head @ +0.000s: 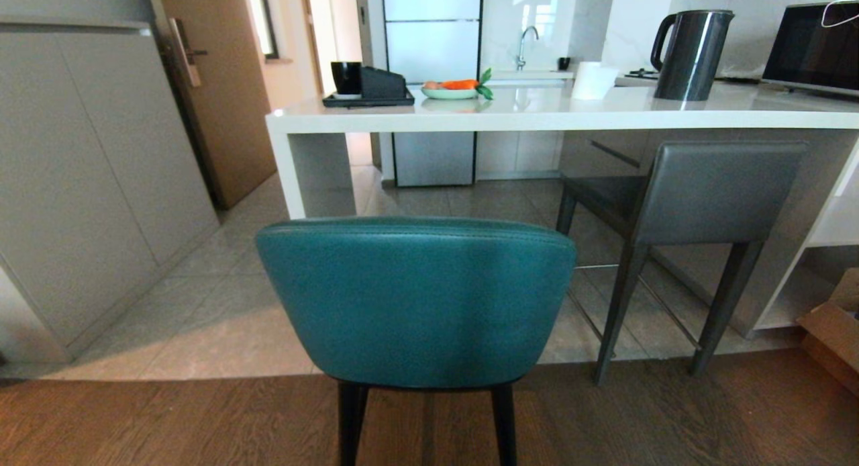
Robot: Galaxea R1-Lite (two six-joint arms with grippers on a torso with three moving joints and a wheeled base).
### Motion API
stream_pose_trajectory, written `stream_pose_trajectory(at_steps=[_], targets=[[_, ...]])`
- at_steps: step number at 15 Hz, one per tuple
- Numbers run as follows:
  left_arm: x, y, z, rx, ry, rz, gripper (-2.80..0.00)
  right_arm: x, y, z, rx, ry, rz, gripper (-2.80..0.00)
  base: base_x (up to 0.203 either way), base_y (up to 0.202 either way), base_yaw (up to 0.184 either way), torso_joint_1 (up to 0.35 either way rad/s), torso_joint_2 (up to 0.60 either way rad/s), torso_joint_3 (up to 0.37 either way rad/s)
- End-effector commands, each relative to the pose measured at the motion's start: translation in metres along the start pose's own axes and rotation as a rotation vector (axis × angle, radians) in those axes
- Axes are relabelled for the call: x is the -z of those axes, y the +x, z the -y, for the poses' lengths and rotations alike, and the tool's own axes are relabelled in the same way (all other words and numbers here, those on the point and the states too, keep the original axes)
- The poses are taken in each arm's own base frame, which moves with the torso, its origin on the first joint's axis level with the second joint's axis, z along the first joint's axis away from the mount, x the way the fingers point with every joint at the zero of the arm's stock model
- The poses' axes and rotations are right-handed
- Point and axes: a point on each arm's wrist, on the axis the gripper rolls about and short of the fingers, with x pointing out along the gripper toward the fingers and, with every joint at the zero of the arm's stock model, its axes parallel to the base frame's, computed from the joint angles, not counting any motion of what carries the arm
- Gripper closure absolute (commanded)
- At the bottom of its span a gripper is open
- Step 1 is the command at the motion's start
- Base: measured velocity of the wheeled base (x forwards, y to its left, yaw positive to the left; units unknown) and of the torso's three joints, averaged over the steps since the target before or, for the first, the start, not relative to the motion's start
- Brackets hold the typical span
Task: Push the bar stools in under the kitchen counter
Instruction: Pull the gray chair out from under the dining table
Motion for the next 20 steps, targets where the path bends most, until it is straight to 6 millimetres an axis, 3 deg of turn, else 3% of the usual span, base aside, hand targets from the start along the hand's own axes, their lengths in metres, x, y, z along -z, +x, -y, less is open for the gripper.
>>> stream_pose_trajectory(at_steps=[1,5,12,20], targets=[[-0.0001,0.0001,-0.0003,-0.010,-0.017,0.000,0.00,0.0009,0.0005,0.0000,0.000,0.023,-0.003,0.00,0.000,0.000,0.000,0.000,0.00,0.000],[-0.0005,0.0001,-0.0009,-0.038,-0.043,0.003,0.00,-0.0013,0.0003,-0.0015,-0.068,-0.155,0.026,0.00,0.000,0.000,0.000,0.000,0.00,0.000],[-0.0005,0.0001,-0.0009,-0.037,-0.043,0.003,0.00,0.0001,0.0005,0.0001,0.002,0.036,0.005,0.00,0.000,0.000,0.000,0.000,0.00,0.000],[-0.0005,0.0001,-0.0009,-0.037,-0.041,0.003,0.00,0.0014,0.0005,0.0000,-0.003,-0.003,-0.008,0.00,0.000,0.000,0.000,0.000,0.00,0.000]])
